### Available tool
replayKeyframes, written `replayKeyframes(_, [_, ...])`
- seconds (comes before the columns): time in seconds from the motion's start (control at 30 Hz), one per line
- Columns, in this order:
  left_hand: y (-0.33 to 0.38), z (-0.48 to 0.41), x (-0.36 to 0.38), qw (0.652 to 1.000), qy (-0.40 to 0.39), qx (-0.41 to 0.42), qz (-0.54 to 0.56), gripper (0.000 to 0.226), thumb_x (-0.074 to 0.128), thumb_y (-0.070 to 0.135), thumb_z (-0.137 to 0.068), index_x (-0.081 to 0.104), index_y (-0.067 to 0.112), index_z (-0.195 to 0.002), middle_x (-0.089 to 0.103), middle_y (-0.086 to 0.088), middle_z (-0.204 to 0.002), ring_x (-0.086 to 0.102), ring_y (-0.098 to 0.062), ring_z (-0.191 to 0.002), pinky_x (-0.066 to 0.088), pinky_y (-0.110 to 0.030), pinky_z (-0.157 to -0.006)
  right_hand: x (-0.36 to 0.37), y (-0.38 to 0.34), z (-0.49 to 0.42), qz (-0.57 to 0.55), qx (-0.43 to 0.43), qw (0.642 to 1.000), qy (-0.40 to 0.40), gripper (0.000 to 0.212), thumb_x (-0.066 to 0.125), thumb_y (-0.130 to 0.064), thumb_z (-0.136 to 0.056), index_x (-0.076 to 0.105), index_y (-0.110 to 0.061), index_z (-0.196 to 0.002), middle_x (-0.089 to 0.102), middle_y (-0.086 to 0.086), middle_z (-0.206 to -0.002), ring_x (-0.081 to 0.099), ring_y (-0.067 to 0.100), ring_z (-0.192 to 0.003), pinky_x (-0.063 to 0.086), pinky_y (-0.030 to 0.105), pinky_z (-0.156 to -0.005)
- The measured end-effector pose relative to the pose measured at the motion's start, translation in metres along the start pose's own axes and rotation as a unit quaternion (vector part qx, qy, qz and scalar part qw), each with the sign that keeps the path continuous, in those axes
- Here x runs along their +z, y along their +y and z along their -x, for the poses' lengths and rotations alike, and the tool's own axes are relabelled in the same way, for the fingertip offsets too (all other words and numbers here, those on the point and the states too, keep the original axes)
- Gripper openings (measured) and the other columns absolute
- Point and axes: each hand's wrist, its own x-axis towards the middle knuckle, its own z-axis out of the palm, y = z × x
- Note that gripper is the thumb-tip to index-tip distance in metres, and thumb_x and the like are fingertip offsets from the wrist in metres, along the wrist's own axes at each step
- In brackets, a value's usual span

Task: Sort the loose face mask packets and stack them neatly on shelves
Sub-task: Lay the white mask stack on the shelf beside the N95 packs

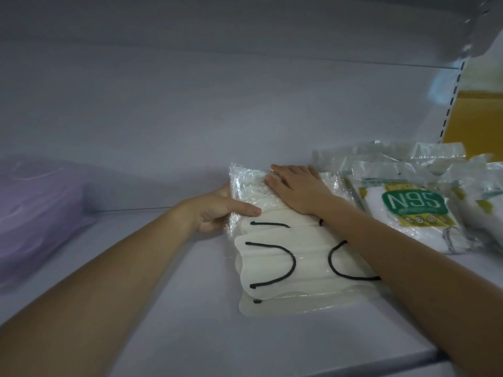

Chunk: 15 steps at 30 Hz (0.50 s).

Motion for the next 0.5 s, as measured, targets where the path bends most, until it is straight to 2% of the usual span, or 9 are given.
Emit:
replayKeyframes(0.13, [0.003, -0.001, 0.003, 0.999, 0.021, 0.027, 0.015, 0.054, 0.065, -0.004, -0.067, 0.057, 0.01, -0.119, 0.073, -0.006, -0.098, 0.07, -0.019, -0.089, 0.057, -0.029, -0.07, -0.009, -0.001, -0.005, -0.007, 0.001, 1.0, 0.011, 0.058, 0.019, -0.053, -0.096, 0.029, -0.024, -0.145, 0.038, 0.004, -0.148, 0.029, 0.023, -0.138, 0.01, 0.047, -0.115])
replayKeyframes(0.27, [0.004, -0.003, -0.001, 0.997, 0.044, 0.035, 0.057, 0.034, 0.065, 0.001, -0.067, 0.064, 0.004, -0.101, 0.073, -0.01, -0.091, 0.071, -0.021, -0.08, 0.058, -0.029, -0.067, -0.02, -0.003, -0.013, -0.057, -0.008, 0.993, 0.101, 0.054, 0.021, -0.051, -0.098, 0.037, -0.023, -0.142, 0.043, 0.003, -0.144, 0.035, 0.021, -0.135, 0.014, 0.042, -0.114])
replayKeyframes(0.37, [-0.004, -0.006, 0.0, 0.993, 0.113, 0.018, 0.03, 0.024, 0.065, -0.003, -0.078, 0.064, 0.006, -0.101, 0.073, -0.008, -0.09, 0.071, -0.02, -0.079, 0.058, -0.03, -0.071, -0.015, -0.005, -0.011, -0.065, -0.025, 0.987, 0.146, 0.047, 0.03, -0.043, -0.099, 0.047, -0.018, -0.135, 0.05, 0.005, -0.138, 0.041, 0.022, -0.129, 0.018, 0.036, -0.111])
replayKeyframes(0.43, [-0.009, -0.005, 0.003, 0.989, 0.145, 0.006, 0.015, 0.021, 0.066, 0.002, -0.082, 0.064, 0.008, -0.102, 0.073, -0.006, -0.086, 0.07, -0.018, -0.075, 0.058, -0.028, -0.067, -0.006, -0.005, -0.007, -0.048, -0.042, 0.987, 0.15, 0.043, 0.037, -0.038, -0.098, 0.051, -0.014, -0.131, 0.052, 0.005, -0.134, 0.043, 0.022, -0.126, 0.017, 0.034, -0.11])
replayKeyframes(0.5, [-0.008, -0.001, 0.002, 0.995, 0.097, -0.004, 0.012, 0.024, 0.07, 0.011, -0.078, 0.063, 0.013, -0.101, 0.074, -0.002, -0.083, 0.07, -0.013, -0.068, 0.055, -0.024, -0.059, -0.001, -0.005, -0.005, -0.023, -0.068, 0.984, 0.162, 0.04, 0.04, -0.036, -0.098, 0.055, -0.012, -0.126, 0.055, 0.006, -0.131, 0.045, 0.023, -0.123, 0.018, 0.034, -0.109])
